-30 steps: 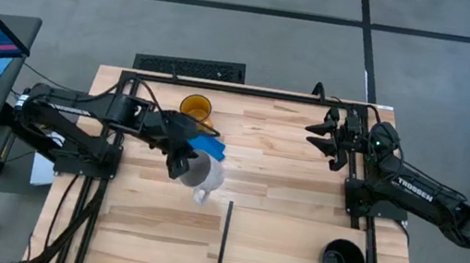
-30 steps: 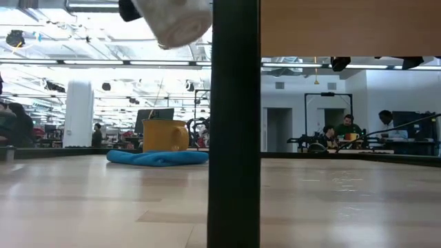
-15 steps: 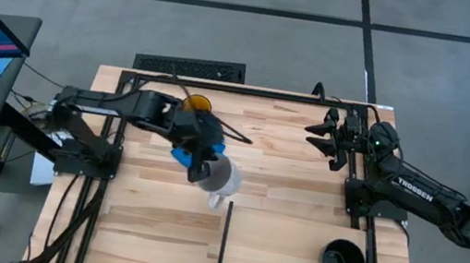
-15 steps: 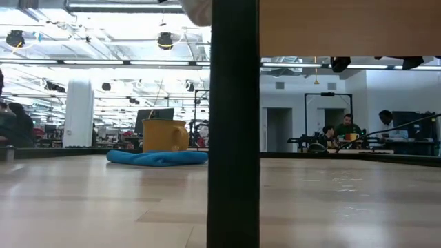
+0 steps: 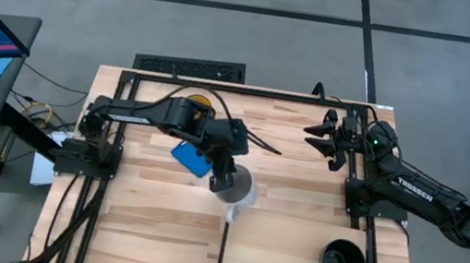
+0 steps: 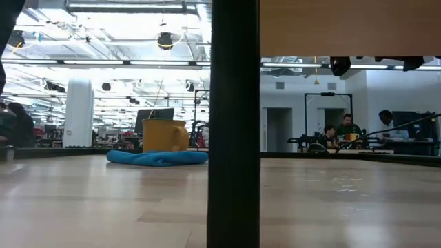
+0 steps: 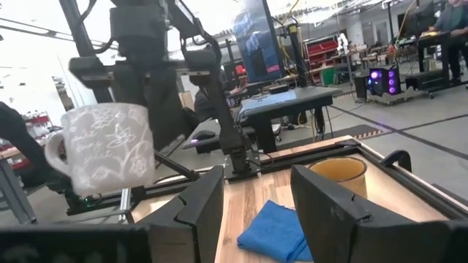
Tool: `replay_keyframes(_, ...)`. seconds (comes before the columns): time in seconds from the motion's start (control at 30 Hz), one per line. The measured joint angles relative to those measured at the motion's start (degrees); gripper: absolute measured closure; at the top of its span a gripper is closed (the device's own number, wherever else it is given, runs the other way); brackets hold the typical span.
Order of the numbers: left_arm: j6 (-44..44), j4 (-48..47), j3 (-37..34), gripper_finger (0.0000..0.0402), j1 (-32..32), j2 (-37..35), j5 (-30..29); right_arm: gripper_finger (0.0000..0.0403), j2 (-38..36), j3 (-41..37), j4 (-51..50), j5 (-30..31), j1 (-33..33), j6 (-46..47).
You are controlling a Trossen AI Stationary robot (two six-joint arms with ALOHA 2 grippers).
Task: Stack small to large cups/mugs on shelf
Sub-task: Put the gray mug on the shelf
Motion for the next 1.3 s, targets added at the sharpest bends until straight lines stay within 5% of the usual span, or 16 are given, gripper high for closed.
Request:
replay_keyframes(0.57, -3.56, 9.02, 2.37, 0.0396, -6.16, 3.17, 1.68, 0.0221, 0.0, 0.0, -0.76, -0.03, 0.0, 0.02)
replay_keyframes(0.93, -8.5, 10.2, 2.46, 0.0396, -8.61, 4.23, -4.29, 0.0221, 0.0, 0.0, -0.83, -0.17, 0.0, 0.04)
replay_keyframes(1.3, -9.2, 11.09, 2.33, 0.0396, -8.77, 8.25, -1.31, 0.0221, -0.02, 0.0, -1.79, -0.2, 0.02, 0.07)
